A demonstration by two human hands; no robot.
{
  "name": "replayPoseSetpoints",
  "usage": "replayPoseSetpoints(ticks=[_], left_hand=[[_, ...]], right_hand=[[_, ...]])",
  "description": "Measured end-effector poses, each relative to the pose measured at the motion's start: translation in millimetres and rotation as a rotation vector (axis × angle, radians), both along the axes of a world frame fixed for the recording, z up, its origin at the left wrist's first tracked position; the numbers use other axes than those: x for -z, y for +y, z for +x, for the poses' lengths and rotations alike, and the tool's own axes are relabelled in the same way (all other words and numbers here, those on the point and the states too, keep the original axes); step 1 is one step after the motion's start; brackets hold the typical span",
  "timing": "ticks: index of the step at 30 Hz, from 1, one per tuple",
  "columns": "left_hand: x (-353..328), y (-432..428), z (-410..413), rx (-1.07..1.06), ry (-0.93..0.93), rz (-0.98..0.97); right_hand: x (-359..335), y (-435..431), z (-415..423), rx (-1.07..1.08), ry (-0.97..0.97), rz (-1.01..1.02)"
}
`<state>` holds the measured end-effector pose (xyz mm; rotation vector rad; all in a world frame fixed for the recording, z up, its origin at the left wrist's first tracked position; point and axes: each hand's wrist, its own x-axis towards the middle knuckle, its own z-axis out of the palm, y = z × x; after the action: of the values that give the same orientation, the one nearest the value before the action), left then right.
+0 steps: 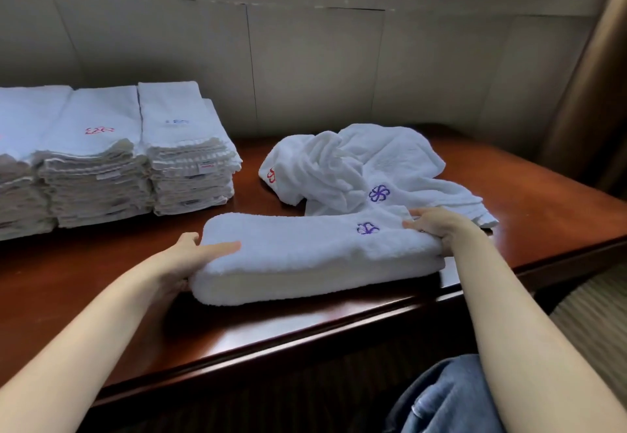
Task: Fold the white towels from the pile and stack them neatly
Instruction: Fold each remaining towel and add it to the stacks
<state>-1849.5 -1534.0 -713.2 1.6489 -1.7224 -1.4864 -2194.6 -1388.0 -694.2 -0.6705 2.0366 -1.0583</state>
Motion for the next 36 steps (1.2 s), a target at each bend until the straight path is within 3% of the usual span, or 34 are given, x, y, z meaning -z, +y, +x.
replayPoseSetpoints(ticks=[6, 9, 12, 14, 15, 17, 20, 22, 24, 25, 26, 28, 30, 36], left_hand=[[-19.2, -17.4, 13.2, -0.063, 0.044, -0.156], [-19.8, -27.8, 21.5, -0.206, -0.105, -0.303], [-11.9, -24.8, 16.8, -0.211, -0.387, -0.646], [-14.7, -12.5, 2.0, -0.107, -0.355, -0.907], [-15.4, -5.1, -7.1, -0.016, -0.344, -0.977], [-10.9, 9.0, -24.5, 0.183, -0.448, -0.941], [10.7, 19.1, -39.9, 0.402, -0.808, -0.797], [20.6, 17.2, -41.3, 0.433, -0.846, -0.739], [24.6, 12.8, -39.4, 0.455, -0.853, -0.701], [25.3, 11.1, -38.4, 0.465, -0.865, -0.697], [25.7, 9.7, -37.3, 0.47, -0.87, -0.698], [27.2, 9.1, -35.1, 0.467, -0.851, -0.694], [30.0, 8.8, -33.4, 0.447, -0.815, -0.7], [35.0, 6.4, -32.8, 0.385, -0.784, -0.774]], right_hand=[[6.6, -4.2, 10.1, -0.065, -0.16, -0.267], [16.6, -14.1, 22.8, -0.121, -0.268, -0.267], [19.4, -18.9, 26.6, -0.089, -0.359, -0.287], [17.0, -19.5, 26.3, -0.08, -0.349, -0.281], [14.6, -18.8, 28.4, -0.074, -0.291, -0.257], [9.4, -17.6, 32.7, -0.07, 0.026, -0.112], [-0.6, -14.2, 46.2, -0.052, 0.881, 0.231], [-4.5, -17.4, 68.6, -0.047, 1.173, 0.035], [-2.9, -26.9, 97.9, -0.204, 1.19, -0.338], [0.2, -32.9, 111.7, -0.308, 1.186, -0.402], [4.8, -38.7, 122.2, -0.415, 1.185, -0.354], [22.1, -48.4, 131.0, -0.579, 1.136, -0.07], [37.5, -53.0, 127.7, -0.645, 1.039, 0.147], [40.9, -45.2, 104.9, -0.605, 0.896, 0.254]])
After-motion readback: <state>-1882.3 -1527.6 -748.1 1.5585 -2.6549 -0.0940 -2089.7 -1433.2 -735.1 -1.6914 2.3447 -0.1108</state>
